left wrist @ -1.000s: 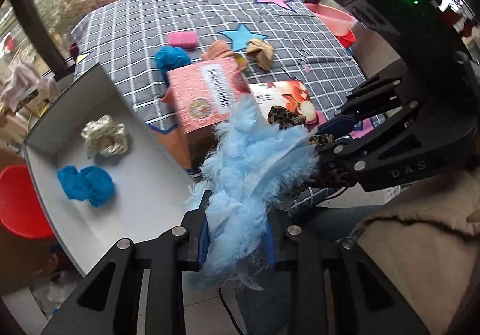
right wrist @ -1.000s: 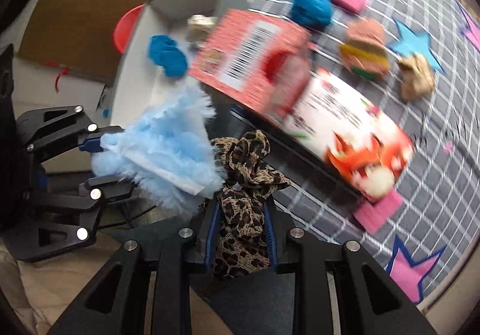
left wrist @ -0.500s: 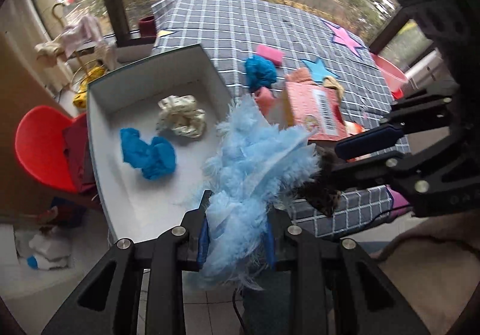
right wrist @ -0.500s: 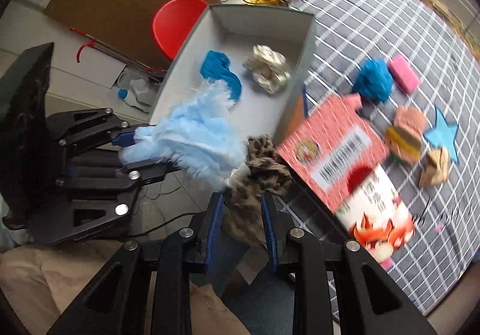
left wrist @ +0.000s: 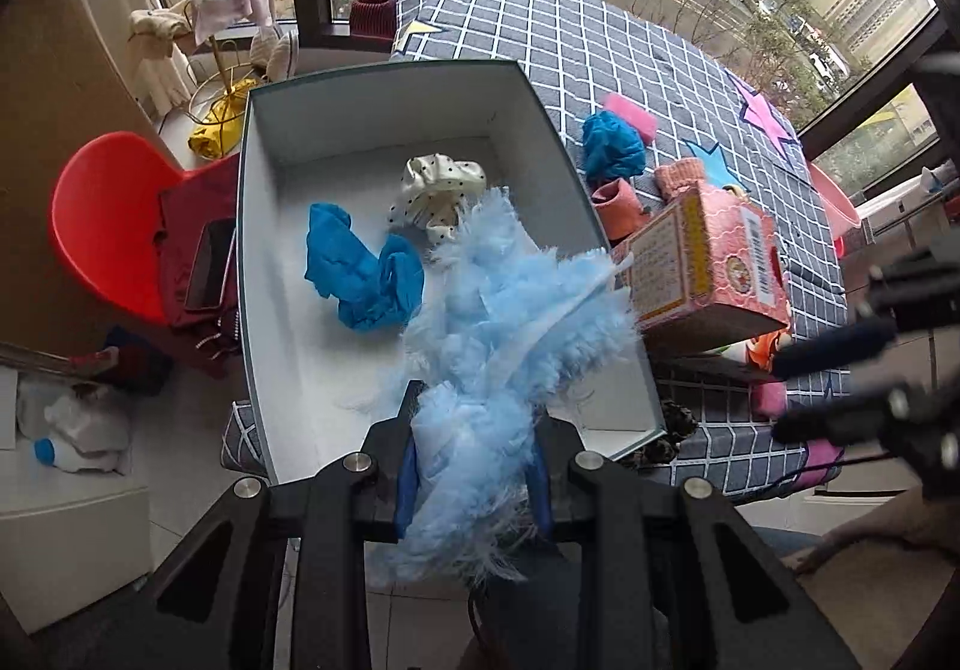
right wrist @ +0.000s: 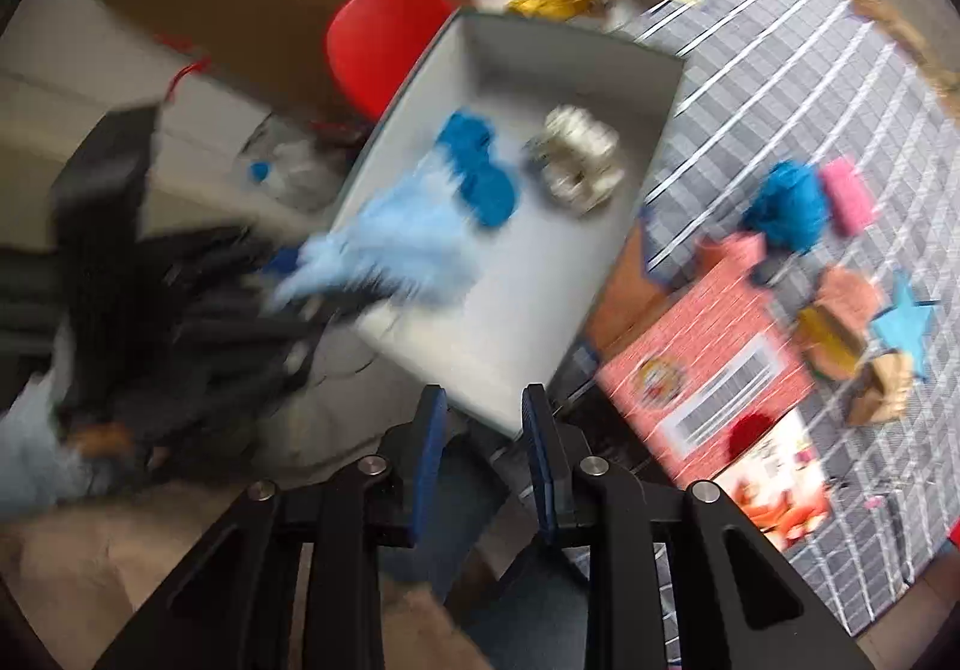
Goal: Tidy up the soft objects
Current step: 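Carry the fluffy item and leopard scrunchie with both grippers over the white box, then open both grippers to drop the fluffy item and leopard scrunchie into the box, then move both grippers back toward the remaining soft items, then grasp the pink striped sock with the left gripper while the right gripper grasps the pink sponge, then carry the striped sock and pink sponge with both grippers over the white box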
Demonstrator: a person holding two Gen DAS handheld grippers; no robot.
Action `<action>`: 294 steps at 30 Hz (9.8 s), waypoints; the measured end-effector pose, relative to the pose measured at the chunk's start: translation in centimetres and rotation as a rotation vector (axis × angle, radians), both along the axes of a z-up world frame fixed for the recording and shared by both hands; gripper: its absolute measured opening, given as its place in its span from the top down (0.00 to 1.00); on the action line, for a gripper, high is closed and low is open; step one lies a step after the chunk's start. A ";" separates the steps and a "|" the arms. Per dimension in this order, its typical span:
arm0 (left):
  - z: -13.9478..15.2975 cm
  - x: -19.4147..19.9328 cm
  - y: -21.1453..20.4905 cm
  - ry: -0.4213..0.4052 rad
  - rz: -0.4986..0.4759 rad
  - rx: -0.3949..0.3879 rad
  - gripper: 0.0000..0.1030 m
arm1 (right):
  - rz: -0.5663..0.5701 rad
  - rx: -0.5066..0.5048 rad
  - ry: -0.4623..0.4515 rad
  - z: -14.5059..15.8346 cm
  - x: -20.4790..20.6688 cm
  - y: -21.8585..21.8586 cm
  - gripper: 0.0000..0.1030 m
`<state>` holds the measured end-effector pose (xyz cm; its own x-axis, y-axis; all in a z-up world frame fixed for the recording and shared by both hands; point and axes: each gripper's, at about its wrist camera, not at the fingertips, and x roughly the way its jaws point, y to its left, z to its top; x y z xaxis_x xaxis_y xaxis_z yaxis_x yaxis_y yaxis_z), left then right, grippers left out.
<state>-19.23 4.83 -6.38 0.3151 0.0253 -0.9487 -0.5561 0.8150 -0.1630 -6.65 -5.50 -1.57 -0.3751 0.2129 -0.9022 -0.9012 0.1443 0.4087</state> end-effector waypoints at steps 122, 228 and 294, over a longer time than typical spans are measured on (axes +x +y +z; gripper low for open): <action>1.1 28.7 -12.1 0.132 -0.313 -0.040 0.00 | -0.858 -0.307 -0.083 -14.0 14.8 -24.8 0.16; 2.7 12.4 -3.2 0.066 -0.059 0.092 0.65 | -0.461 0.076 -0.259 2.1 11.9 -8.8 0.26; 0.7 2.2 4.2 0.036 0.146 0.030 0.65 | -0.104 0.085 -0.324 3.1 2.1 5.6 0.26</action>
<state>-17.04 9.00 -5.66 0.2721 0.0967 -0.9574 -0.6738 0.7294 -0.1178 -4.55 0.09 1.50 -0.0443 0.3142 -0.9483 -0.9683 0.2202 0.1181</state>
